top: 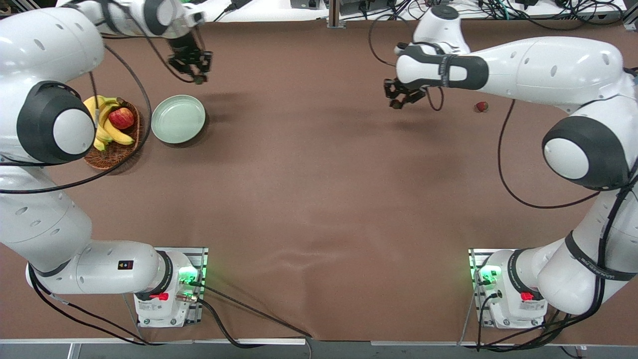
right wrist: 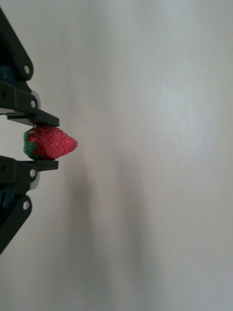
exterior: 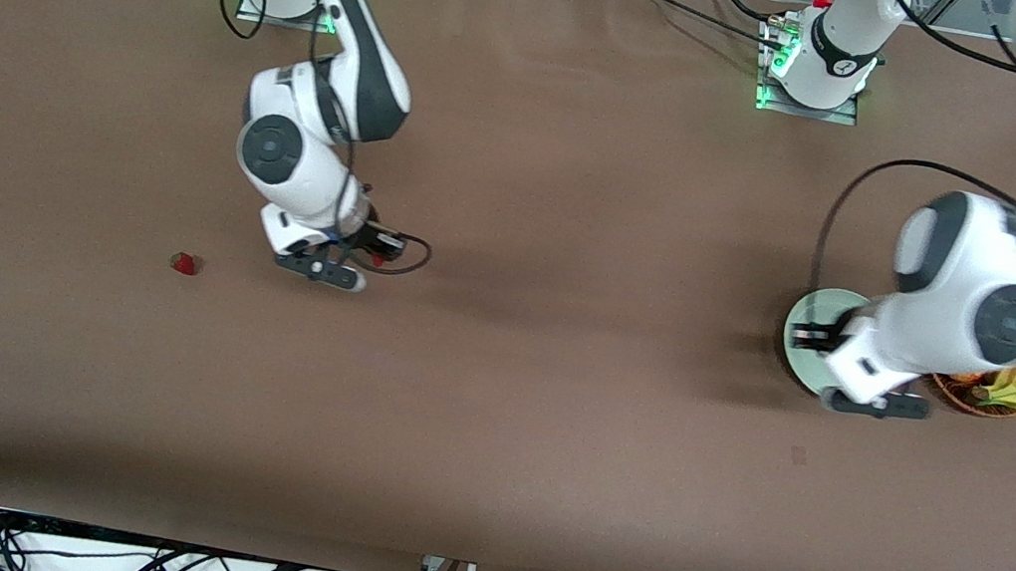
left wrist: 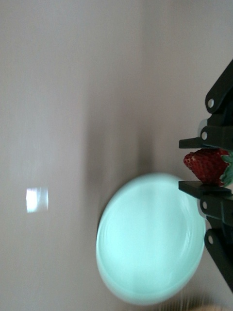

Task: Collect all strawberries into plate
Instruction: 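Drop the strawberry on the plate with the left gripper while the right gripper carries, then set the second strawberry mid-table with the right gripper while the left gripper returns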

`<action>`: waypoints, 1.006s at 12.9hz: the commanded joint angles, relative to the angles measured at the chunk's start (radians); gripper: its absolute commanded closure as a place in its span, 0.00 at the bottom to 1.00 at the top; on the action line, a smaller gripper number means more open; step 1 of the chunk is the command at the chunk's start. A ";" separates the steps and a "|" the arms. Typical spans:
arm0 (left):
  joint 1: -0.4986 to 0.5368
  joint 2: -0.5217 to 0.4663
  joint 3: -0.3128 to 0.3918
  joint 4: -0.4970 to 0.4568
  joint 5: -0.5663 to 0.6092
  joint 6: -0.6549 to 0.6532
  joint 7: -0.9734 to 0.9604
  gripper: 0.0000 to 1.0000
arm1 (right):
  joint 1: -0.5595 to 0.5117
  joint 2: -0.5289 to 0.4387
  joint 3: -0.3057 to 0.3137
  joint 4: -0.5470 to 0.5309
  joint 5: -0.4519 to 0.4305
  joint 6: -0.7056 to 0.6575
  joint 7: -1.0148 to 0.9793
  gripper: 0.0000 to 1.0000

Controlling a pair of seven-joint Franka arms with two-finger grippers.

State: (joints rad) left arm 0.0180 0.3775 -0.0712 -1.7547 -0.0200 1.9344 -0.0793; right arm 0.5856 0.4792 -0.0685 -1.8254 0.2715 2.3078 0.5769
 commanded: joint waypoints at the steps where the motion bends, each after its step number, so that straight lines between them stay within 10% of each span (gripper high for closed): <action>1: 0.000 -0.028 0.126 -0.119 -0.034 0.087 0.246 0.90 | 0.016 0.146 0.056 0.214 0.017 -0.022 0.179 0.87; 5: 0.025 -0.013 0.200 -0.359 -0.034 0.453 0.415 0.89 | 0.164 0.372 0.059 0.521 0.011 0.016 0.508 0.86; 9: 0.043 0.044 0.200 -0.376 -0.035 0.537 0.440 0.85 | 0.310 0.492 0.046 0.574 0.002 0.275 0.734 0.74; 10: 0.043 0.046 0.200 -0.374 -0.035 0.537 0.441 0.76 | 0.339 0.504 0.039 0.572 -0.008 0.318 0.777 0.71; 12: 0.042 0.040 0.200 -0.362 -0.034 0.523 0.452 0.00 | 0.347 0.492 0.021 0.571 -0.014 0.321 0.796 0.47; 13: 0.042 0.020 0.200 -0.362 -0.034 0.511 0.454 0.00 | 0.339 0.480 0.018 0.571 -0.009 0.314 0.791 0.32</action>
State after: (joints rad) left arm 0.0576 0.4282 0.1282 -2.1233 -0.0243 2.4673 0.3293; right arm 0.9390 0.9737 -0.0351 -1.2849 0.2676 2.6426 1.3531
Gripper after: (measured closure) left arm 0.520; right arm 0.643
